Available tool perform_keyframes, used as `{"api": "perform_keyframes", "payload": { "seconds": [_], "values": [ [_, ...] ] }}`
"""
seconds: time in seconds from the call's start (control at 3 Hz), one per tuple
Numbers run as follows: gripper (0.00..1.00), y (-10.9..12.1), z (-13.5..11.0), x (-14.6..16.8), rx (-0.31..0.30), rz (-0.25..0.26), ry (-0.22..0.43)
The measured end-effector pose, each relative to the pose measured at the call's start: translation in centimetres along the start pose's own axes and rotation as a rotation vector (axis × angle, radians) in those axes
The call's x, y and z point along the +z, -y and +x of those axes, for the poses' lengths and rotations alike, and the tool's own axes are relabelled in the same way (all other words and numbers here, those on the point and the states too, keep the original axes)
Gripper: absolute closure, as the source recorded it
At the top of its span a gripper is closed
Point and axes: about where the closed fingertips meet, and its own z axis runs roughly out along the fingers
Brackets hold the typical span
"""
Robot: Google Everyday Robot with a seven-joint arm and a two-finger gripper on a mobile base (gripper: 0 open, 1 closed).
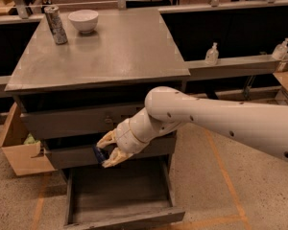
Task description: Place rxbar blueberry into bottom drawer
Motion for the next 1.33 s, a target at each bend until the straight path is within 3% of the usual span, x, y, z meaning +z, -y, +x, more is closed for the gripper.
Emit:
{"api": "perform_keyframes", "payload": {
  "seconds": [0.33,0.67,1.0,1.33],
  "values": [
    [1.00,0.0,3.3,3.4,0.077,0.052,0.034],
    [1.00,0.5,6.4,6.7,0.110,0.110,0.023],
    [1.00,0.6,8.4,9.4,0.149,0.150,0.027],
    [1.00,0.1,9.3,12.3,0.153,0.155,0.036]
  ]
}}
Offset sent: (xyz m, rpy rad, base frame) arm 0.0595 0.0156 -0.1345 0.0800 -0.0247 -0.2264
